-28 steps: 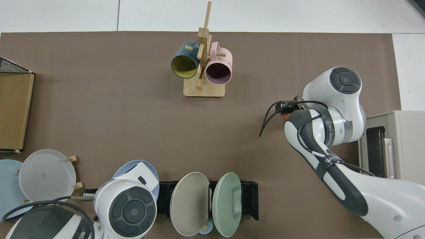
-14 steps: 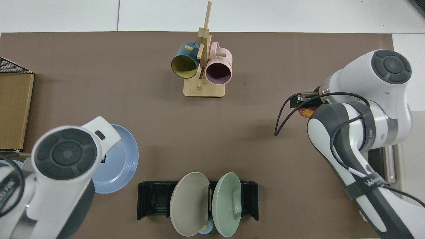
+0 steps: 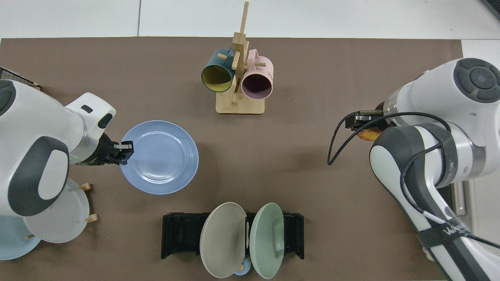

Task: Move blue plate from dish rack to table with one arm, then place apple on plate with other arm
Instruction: 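Carry the blue plate out of the rack with the left gripper, then lower the blue plate onto the table and open the left gripper, then retract the left gripper while the right gripper carries the apple over the plate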

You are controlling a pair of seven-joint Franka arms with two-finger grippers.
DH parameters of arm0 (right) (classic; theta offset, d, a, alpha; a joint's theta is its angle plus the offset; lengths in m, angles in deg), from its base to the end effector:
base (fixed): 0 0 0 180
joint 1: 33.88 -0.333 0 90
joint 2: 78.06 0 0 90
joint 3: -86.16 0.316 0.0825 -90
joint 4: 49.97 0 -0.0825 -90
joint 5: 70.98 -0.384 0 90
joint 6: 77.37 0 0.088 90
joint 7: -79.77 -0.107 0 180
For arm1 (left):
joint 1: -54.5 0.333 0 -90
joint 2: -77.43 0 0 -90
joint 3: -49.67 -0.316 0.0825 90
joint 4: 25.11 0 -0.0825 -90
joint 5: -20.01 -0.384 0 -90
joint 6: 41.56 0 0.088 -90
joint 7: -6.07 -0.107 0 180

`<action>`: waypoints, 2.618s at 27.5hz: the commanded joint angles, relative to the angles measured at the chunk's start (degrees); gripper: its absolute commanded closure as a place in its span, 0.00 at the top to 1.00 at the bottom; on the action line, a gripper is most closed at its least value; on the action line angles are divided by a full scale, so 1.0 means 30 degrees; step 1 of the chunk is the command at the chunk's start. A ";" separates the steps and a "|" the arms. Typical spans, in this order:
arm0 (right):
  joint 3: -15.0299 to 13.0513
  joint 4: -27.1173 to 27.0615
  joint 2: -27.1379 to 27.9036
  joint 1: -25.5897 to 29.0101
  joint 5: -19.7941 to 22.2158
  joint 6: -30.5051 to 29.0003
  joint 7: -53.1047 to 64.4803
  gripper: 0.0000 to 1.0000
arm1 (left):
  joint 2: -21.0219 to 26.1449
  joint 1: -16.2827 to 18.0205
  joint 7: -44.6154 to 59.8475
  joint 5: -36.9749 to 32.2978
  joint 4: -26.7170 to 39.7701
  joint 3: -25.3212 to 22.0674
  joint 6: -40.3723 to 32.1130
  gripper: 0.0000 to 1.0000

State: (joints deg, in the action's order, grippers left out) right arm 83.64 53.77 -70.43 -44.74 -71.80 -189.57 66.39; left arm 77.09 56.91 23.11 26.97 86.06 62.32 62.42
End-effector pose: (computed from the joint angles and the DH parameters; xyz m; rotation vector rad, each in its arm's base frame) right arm 0.5943 0.0891 0.4665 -3.1281 0.1453 -0.0203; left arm 0.5332 -0.1067 0.4738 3.0414 0.2365 -0.2189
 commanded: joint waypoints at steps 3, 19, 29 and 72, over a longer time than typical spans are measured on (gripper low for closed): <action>0.0193 0.0225 -0.0226 0.0223 0.0246 0.0076 -0.0520 0.00 | 0.1021 -0.1471 0.0677 0.1370 0.1291 0.0528 0.2282 0.00; 0.0164 0.0196 -0.0226 0.0047 0.0246 0.0076 -0.0696 0.00 | 0.2195 -0.3144 0.0560 0.3275 0.3929 0.0558 0.7645 0.00; 0.0193 0.0196 -0.0226 0.0077 0.0217 0.0076 -0.0667 0.00 | 0.2165 -0.3847 0.0033 0.4769 0.4777 0.0675 0.9256 0.00; 0.0281 -0.0184 -0.0168 -0.1766 0.0188 0.0017 -0.3621 0.00 | -0.0909 -0.4289 0.0212 -0.2290 -0.0314 -0.3221 0.0944 1.00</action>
State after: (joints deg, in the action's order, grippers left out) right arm 84.21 53.65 -70.44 -47.14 -71.80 -189.57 61.55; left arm 79.09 44.07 26.08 22.26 88.66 56.41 72.06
